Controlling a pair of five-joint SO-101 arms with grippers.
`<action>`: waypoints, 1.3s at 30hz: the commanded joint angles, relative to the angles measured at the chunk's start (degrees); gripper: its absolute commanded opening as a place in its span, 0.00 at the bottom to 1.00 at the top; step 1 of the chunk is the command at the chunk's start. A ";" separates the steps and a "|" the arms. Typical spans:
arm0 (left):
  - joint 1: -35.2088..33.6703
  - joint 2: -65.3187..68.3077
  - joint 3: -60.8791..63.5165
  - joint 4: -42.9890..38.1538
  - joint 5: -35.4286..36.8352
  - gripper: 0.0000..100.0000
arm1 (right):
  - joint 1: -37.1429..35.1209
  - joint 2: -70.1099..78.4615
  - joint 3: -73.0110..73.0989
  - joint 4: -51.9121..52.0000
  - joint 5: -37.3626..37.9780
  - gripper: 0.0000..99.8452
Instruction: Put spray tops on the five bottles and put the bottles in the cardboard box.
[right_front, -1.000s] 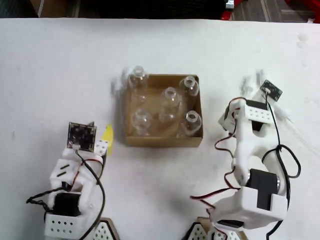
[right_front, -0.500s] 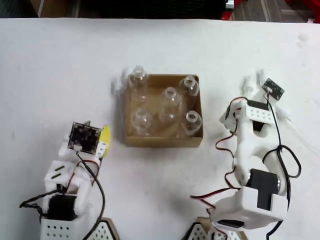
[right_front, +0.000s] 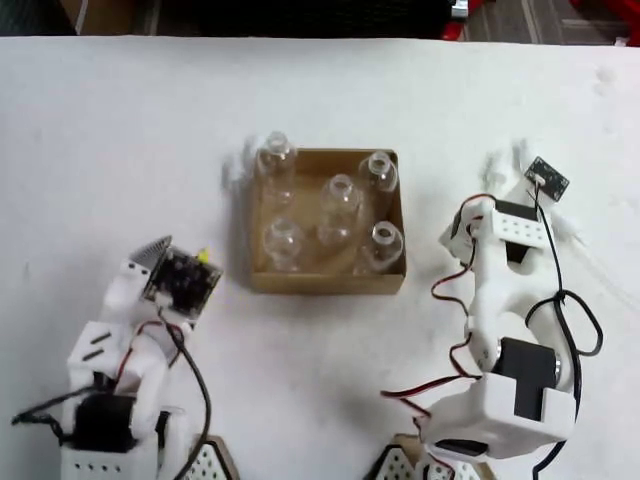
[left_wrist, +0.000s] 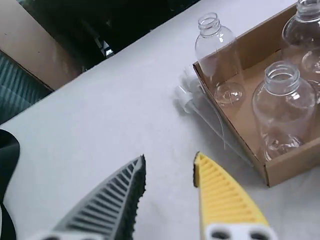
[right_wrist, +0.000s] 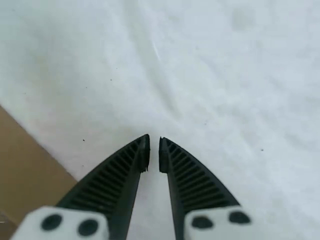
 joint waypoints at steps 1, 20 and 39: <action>-0.66 17.27 -10.64 0.35 -0.53 0.15 | 0.48 -0.40 -1.49 -1.01 0.53 0.02; 0.22 87.87 -48.00 5.98 14.07 0.29 | 0.22 -0.40 -1.49 -1.63 0.53 0.02; 0.66 89.19 -42.46 -14.86 24.26 0.29 | 0.22 -0.31 -1.49 -2.24 0.53 0.02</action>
